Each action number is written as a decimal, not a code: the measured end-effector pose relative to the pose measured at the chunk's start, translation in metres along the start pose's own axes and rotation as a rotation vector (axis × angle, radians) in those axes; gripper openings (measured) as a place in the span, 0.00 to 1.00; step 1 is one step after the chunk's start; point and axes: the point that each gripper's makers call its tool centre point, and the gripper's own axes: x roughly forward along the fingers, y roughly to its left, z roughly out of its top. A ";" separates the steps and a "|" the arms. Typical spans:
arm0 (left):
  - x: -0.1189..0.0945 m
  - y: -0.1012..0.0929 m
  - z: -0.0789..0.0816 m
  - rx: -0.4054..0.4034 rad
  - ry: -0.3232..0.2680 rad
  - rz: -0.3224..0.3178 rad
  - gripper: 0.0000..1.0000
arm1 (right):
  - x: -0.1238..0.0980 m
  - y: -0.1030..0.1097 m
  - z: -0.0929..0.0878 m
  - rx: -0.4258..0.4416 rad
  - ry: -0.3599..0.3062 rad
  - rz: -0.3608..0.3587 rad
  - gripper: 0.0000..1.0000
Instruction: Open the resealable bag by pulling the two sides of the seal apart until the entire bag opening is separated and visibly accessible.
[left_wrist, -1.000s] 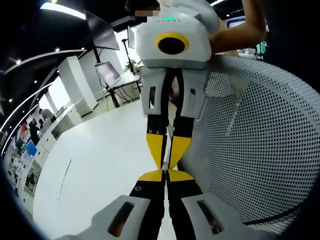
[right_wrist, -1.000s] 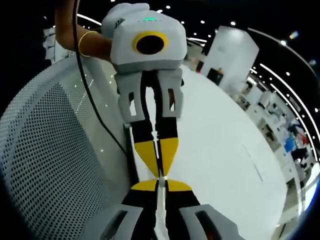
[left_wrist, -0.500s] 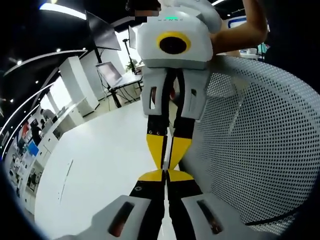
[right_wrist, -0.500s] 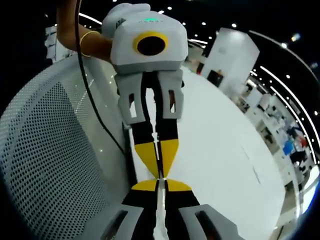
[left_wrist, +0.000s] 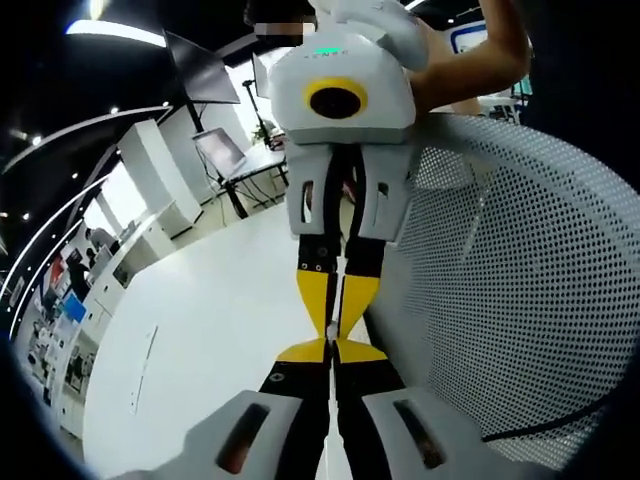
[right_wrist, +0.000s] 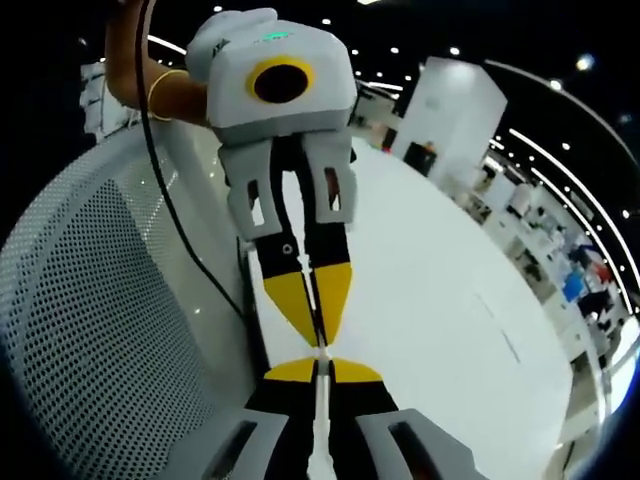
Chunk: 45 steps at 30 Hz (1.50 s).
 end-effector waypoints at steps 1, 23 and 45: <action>0.000 0.000 0.000 -0.002 -0.001 0.001 0.00 | 0.000 0.000 0.000 0.003 -0.003 0.000 0.00; -0.004 0.007 0.005 0.001 -0.019 0.023 0.00 | -0.002 -0.007 -0.002 -0.010 0.015 -0.039 0.00; 0.011 0.001 0.000 0.018 0.007 -0.001 0.00 | 0.001 -0.002 -0.006 -0.037 0.043 -0.014 0.00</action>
